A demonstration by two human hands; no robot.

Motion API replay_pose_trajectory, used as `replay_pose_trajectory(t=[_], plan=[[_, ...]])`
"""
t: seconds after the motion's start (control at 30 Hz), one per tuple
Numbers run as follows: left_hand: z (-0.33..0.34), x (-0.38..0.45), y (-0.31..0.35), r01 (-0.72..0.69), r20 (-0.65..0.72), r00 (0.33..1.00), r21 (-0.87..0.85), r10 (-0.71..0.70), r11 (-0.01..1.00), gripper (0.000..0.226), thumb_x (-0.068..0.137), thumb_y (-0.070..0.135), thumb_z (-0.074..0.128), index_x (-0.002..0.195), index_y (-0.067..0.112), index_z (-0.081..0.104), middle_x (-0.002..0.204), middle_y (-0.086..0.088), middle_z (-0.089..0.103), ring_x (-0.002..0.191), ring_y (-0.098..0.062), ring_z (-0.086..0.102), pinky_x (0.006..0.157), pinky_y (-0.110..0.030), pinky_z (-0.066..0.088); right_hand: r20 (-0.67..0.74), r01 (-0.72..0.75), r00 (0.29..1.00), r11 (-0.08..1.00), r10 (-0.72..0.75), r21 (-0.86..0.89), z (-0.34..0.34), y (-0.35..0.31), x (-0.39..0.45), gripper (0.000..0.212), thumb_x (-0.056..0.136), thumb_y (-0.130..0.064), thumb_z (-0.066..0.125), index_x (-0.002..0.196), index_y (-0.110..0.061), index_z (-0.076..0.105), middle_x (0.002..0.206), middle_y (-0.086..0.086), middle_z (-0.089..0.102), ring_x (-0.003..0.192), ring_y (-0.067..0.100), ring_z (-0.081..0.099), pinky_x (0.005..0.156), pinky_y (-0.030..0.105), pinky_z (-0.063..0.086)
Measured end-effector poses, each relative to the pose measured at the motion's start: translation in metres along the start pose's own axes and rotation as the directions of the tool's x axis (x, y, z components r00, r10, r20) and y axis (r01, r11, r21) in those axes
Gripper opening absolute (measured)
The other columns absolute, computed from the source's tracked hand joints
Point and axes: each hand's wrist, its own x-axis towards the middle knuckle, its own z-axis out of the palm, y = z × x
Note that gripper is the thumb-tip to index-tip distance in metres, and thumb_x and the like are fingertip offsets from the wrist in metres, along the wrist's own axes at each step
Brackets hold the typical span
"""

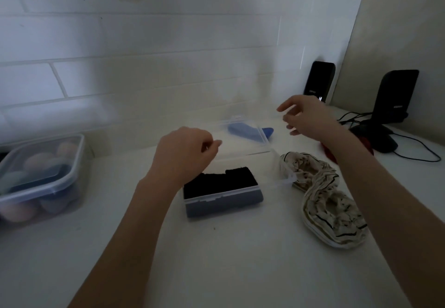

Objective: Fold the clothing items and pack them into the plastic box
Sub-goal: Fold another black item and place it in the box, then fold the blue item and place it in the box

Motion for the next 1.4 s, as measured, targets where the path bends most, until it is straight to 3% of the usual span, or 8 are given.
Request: replay_pose_trajectory(t=[0.23, 0.43, 0.67, 0.83, 1.0, 1.07, 1.2, 1.4], plan=[[0.006, -0.001, 0.000, -0.030, 0.023, 0.999, 0.068, 0.028, 0.997, 0.032, 0.093, 0.043, 0.041, 0.075, 0.022, 0.057, 0.081, 0.003, 0.060, 0.075, -0.020, 0.056, 0.062, -0.028, 0.037, 0.266, 0.160, 0.962, 0.910, -0.057, -0.382, 0.059, 0.042, 0.046, 0.051, 0.092, -0.021, 0.054, 0.141, -0.017, 0.041, 0.152, 0.010, 0.033, 0.137, 0.027, 0.034, 0.112, 0.033, 0.026], [0.008, 0.000, 0.000, -0.023, 0.013, 1.000, 0.049, 0.022, 0.999, 0.031, 0.093, 0.041, 0.042, 0.075, 0.022, 0.058, 0.080, 0.005, 0.057, 0.073, -0.017, 0.053, 0.062, -0.028, 0.039, 0.086, 0.122, 0.992, 0.895, -0.094, -0.430, 0.075, 0.061, 0.037, 0.018, 0.089, -0.023, 0.052, 0.094, -0.009, 0.064, 0.104, 0.015, 0.062, 0.093, 0.030, 0.057, 0.075, 0.034, 0.046], [0.016, 0.001, 0.002, -0.024, 0.013, 1.000, -0.129, 0.026, 0.991, 0.029, 0.089, 0.041, 0.051, 0.077, 0.018, 0.066, 0.078, 0.006, 0.063, 0.072, -0.014, 0.056, 0.065, -0.029, 0.045, -0.336, 0.155, 0.938, 0.967, -0.081, 0.201, 0.042, 0.012, 0.012, 0.018, 0.092, -0.017, 0.049, 0.078, -0.006, 0.048, 0.070, 0.007, 0.044, 0.060, 0.013, 0.039, 0.051, 0.017, 0.033], [0.014, -0.002, 0.008, 0.017, -0.085, 0.996, -0.238, -0.038, 0.971, 0.029, 0.089, 0.045, 0.050, 0.087, 0.022, 0.068, 0.075, 0.008, 0.069, 0.067, -0.012, 0.062, 0.066, -0.030, 0.051, -0.240, 0.290, 0.952, 0.808, -0.190, 0.513, 0.021, -0.042, -0.016, 0.025, 0.088, -0.022, 0.056, 0.070, -0.006, 0.048, 0.066, 0.007, 0.046, 0.063, 0.016, 0.051, 0.062, 0.030, 0.048], [0.005, 0.002, 0.020, 0.091, -0.062, 0.967, -0.822, -0.248, 0.561, 0.045, 0.087, 0.049, 0.038, 0.117, 0.019, 0.053, 0.098, 0.007, 0.065, 0.082, -0.004, 0.064, 0.068, -0.021, 0.052, 0.147, 0.100, 0.958, 0.764, -0.248, 0.638, 0.024, -0.067, -0.042, 0.018, 0.095, -0.024, 0.052, 0.094, -0.008, 0.059, 0.075, 0.007, 0.064, 0.057, 0.019, 0.068, 0.056, 0.032, 0.059], [0.004, 0.005, 0.020, 0.155, 0.056, 0.975, -0.863, -0.213, 0.480, 0.057, 0.085, 0.055, 0.043, 0.125, 0.015, 0.049, 0.113, 0.000, 0.061, 0.097, -0.009, 0.061, 0.084, -0.028, 0.052, 0.196, 0.121, 0.939, 0.804, -0.283, 0.583, 0.025, -0.071, -0.047, 0.018, 0.095, -0.028, 0.050, 0.090, -0.013, 0.060, 0.072, 0.006, 0.064, 0.055, 0.020, 0.067, 0.054, 0.032, 0.058], [0.001, 0.004, 0.025, 0.267, 0.247, 0.963, -0.930, -0.108, 0.254, 0.072, 0.068, 0.057, 0.068, 0.122, 0.012, 0.052, 0.101, -0.006, 0.068, 0.086, -0.020, 0.067, 0.076, -0.034, 0.055, 0.166, 0.179, 0.935, 0.820, -0.314, 0.544, 0.027, -0.075, -0.048, 0.023, 0.095, -0.032, 0.051, 0.081, -0.014, 0.055, 0.060, 0.001, 0.063, 0.047, 0.021, 0.062, 0.045, 0.028, 0.053], [0.003, 0.000, 0.027, 0.255, 0.250, 0.967, -0.920, -0.057, 0.298, 0.013, 0.084, 0.022, 0.064, 0.096, 0.018, 0.066, 0.081, 0.003, 0.077, 0.078, -0.017, 0.074, 0.068, -0.022, 0.057, 0.087, 0.258, 0.940, 0.852, -0.331, 0.455, 0.022, -0.072, -0.043, 0.022, 0.092, -0.035, 0.055, 0.088, -0.014, 0.057, 0.062, -0.001, 0.063, 0.048, 0.011, 0.058, 0.040, 0.021, 0.043]])
